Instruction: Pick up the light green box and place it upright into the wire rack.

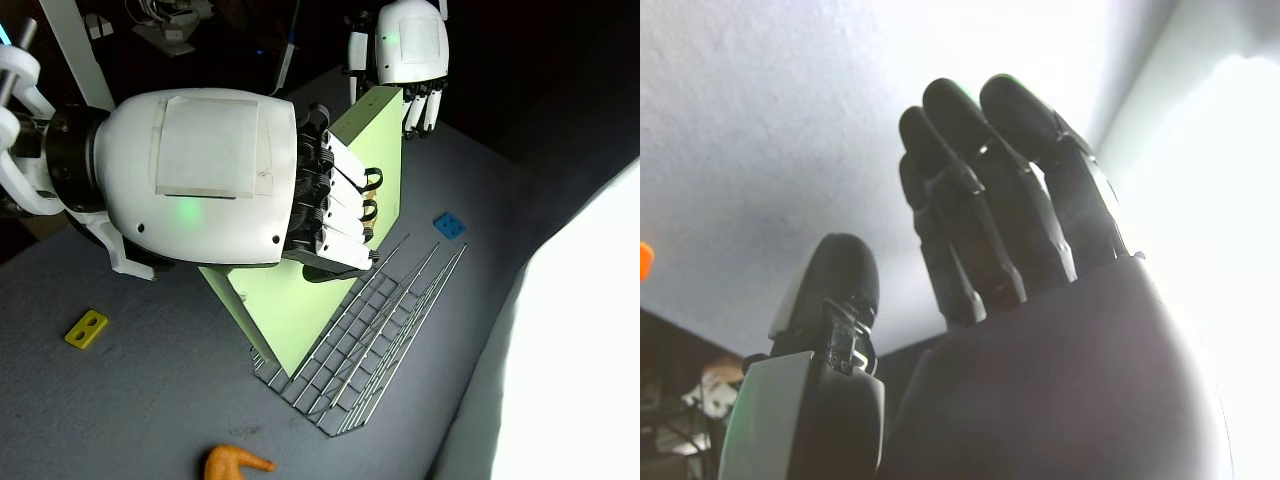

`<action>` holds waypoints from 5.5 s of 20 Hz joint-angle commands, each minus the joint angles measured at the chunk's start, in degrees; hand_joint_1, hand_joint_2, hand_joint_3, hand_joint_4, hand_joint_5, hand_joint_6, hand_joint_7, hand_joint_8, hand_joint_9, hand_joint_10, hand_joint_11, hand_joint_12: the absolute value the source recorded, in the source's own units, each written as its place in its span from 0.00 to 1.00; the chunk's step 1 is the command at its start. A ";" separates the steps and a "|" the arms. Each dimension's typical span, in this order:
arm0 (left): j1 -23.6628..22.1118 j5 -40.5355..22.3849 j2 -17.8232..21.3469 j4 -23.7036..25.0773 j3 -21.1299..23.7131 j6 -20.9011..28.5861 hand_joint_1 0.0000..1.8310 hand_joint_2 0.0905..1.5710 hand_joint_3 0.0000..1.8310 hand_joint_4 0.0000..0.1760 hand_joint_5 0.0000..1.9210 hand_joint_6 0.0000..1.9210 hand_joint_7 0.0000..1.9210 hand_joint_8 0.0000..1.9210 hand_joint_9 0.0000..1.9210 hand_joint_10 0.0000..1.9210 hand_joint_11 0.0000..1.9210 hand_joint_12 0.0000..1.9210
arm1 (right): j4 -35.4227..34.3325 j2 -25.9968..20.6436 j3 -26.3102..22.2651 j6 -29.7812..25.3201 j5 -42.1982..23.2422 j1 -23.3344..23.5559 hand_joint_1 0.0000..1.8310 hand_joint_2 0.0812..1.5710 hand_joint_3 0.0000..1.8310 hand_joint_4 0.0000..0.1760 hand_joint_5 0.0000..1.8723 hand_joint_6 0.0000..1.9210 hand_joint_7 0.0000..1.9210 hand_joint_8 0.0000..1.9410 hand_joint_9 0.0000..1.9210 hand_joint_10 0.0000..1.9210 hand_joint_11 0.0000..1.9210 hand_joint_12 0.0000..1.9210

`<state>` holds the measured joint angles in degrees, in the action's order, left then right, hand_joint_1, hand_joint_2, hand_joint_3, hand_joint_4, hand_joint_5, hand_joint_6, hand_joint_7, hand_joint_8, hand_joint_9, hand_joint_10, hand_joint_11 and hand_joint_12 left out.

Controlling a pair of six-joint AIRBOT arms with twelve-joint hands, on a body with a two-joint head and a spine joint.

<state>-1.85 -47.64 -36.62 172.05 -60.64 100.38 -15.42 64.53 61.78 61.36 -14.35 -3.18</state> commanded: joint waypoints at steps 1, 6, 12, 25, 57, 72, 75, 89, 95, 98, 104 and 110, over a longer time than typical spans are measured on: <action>-0.35 3.90 0.11 0.53 -0.14 -0.06 0.22 0.91 0.00 0.00 0.37 0.00 0.45 0.00 0.33 0.38 0.19 0.81 | -0.19 -0.03 0.22 -0.28 -7.11 0.33 0.75 0.72 0.00 0.00 0.47 0.50 0.49 0.55 0.44 0.75 0.36 0.87; -0.36 3.90 0.10 0.53 -0.15 -0.06 0.24 0.90 0.00 0.00 0.38 0.01 0.46 0.00 0.34 0.38 0.20 0.81 | -1.61 0.93 1.47 0.11 -6.76 0.12 0.75 0.71 0.00 0.00 0.48 0.49 0.49 0.55 0.44 0.75 0.37 0.88; -0.38 3.90 0.10 0.53 -0.15 -0.06 0.23 0.90 0.00 0.00 0.38 0.00 0.45 0.00 0.33 0.39 0.19 0.81 | -2.43 2.30 3.12 0.25 -6.72 -1.33 0.75 0.69 0.00 0.00 0.51 0.41 0.53 0.51 0.48 0.72 0.38 0.87; -0.47 3.90 0.08 0.53 -0.01 -0.06 0.21 0.91 0.00 0.00 0.38 0.00 0.46 0.00 0.34 0.37 0.19 0.80 | -6.78 6.38 7.66 0.26 -6.39 -2.88 0.75 0.69 0.00 0.00 0.51 0.42 0.52 0.51 0.48 0.72 0.38 0.88; -0.46 3.91 0.00 0.53 0.10 -0.06 0.25 0.90 0.00 0.00 0.38 0.00 0.46 0.00 0.34 0.37 0.18 0.82 | -7.56 10.17 12.20 -0.65 -8.91 -9.10 0.65 0.75 0.00 0.00 0.40 0.63 0.46 0.66 0.35 0.73 0.26 0.99; -0.45 3.91 0.00 0.53 0.09 -0.06 0.26 0.89 0.00 0.00 0.38 0.01 0.46 0.00 0.34 0.37 0.20 0.80 | -7.56 9.67 12.11 -0.69 -7.82 -8.22 0.59 0.65 0.00 0.00 0.24 0.03 0.29 0.00 0.22 0.27 0.00 0.81; -0.47 3.91 0.01 0.53 0.05 -0.06 0.26 0.89 0.00 0.00 0.38 0.00 0.46 0.00 0.34 0.37 0.19 0.81 | -7.56 8.69 11.61 -0.60 -7.62 -7.15 0.57 0.65 0.00 0.00 0.22 0.02 0.27 0.00 0.19 0.29 0.00 0.82; -1.54 3.90 -0.07 0.53 -0.15 -0.11 0.22 0.90 0.00 0.00 0.38 0.00 0.46 0.00 0.34 0.37 0.18 0.81 | -0.48 -5.41 -1.74 0.10 -8.36 -2.10 0.15 0.81 0.01 0.00 0.48 0.21 0.42 0.47 0.31 0.76 0.21 1.00; -2.20 3.90 0.08 0.53 -0.19 -0.11 0.26 0.87 0.00 0.00 0.42 0.02 0.52 0.03 0.37 0.40 0.23 0.76 | 5.13 -11.76 -6.08 0.02 -10.25 -3.90 0.04 0.87 0.00 0.00 0.51 0.81 0.59 0.81 0.56 1.00 0.54 1.00; -3.30 3.90 0.08 0.53 -0.86 -0.11 0.42 0.82 0.00 0.52 0.36 0.61 0.48 0.42 0.38 0.68 0.27 0.90 | 6.20 -14.20 -7.52 0.02 -10.02 -4.67 0.06 0.88 0.00 0.00 0.54 0.96 0.63 0.93 0.63 1.00 0.64 1.00; -3.68 3.90 0.31 0.53 -2.15 -0.11 0.46 0.83 0.00 0.53 0.32 0.81 0.46 0.77 0.41 0.89 0.28 1.00 | 8.29 -17.55 -10.24 0.03 -9.99 -5.53 0.08 0.88 0.00 0.00 0.54 1.00 0.63 0.99 0.65 1.00 0.67 1.00; -3.93 3.90 0.23 0.53 -2.60 -0.14 0.43 0.84 0.00 1.00 0.31 0.85 0.50 0.92 0.49 0.99 0.39 1.00 | 9.17 -17.60 -11.04 0.05 -10.33 -5.64 0.07 0.89 0.00 0.00 0.59 0.98 0.65 1.00 0.67 1.00 0.70 1.00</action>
<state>-4.97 -47.79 -36.51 172.00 -63.02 100.40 -6.33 47.35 50.74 61.58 -17.76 -9.17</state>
